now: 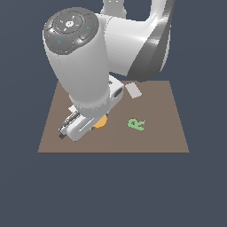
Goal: Insert a designated object into the corresponding slot on a board.
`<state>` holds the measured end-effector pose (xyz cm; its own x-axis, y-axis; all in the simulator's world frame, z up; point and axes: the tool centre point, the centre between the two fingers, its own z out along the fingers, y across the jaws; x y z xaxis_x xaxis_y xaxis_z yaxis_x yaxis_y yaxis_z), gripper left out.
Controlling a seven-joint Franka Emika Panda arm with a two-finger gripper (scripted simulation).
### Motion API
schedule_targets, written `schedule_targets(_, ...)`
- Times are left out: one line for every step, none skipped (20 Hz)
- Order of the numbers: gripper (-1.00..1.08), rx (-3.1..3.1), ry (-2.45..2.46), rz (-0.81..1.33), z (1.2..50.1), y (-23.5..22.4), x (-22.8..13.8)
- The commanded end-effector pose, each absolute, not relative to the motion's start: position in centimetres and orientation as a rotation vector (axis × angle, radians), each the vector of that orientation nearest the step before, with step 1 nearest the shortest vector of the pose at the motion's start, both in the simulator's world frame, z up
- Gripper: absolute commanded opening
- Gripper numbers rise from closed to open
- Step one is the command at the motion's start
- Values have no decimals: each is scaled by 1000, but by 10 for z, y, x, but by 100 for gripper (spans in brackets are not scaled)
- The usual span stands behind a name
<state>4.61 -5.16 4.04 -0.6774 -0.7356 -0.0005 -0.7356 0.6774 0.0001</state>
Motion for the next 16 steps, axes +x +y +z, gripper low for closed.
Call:
schedule_targets(-100,-1188,2907,1,41,-54,40)
schedule_targets(-100,-1166,2916,1,41,-55,38)
schedule_targets(-100,-1147,2924,1,41,-56,37)
schedule_targets(-100,-1130,2930,1,41,-57,35)
schedule_targets(-100,-1116,2936,1,41,-57,34)
schedule_targets(-100,-1105,2940,1,41,-57,33)
schedule_targets(-100,-1096,2943,1,41,-58,33)
schedule_targets(-100,-1090,2946,1,41,-58,32)
schedule_targets(-100,-1086,2947,1,41,-58,32)
schedule_targets(-100,-1085,2948,1,41,-58,32)
schedule_targets(-100,-1093,2945,1,41,-58,32)
schedule_targets(-100,-1093,2945,1,40,-57,32)
schedule_targets(-100,-1091,2946,1,38,-58,32)
schedule_targets(-100,-1089,2946,1,36,-58,32)
schedule_targets(-100,-1087,2947,1,33,-58,32)
schedule_targets(-100,-1085,2947,1,31,-58,32)
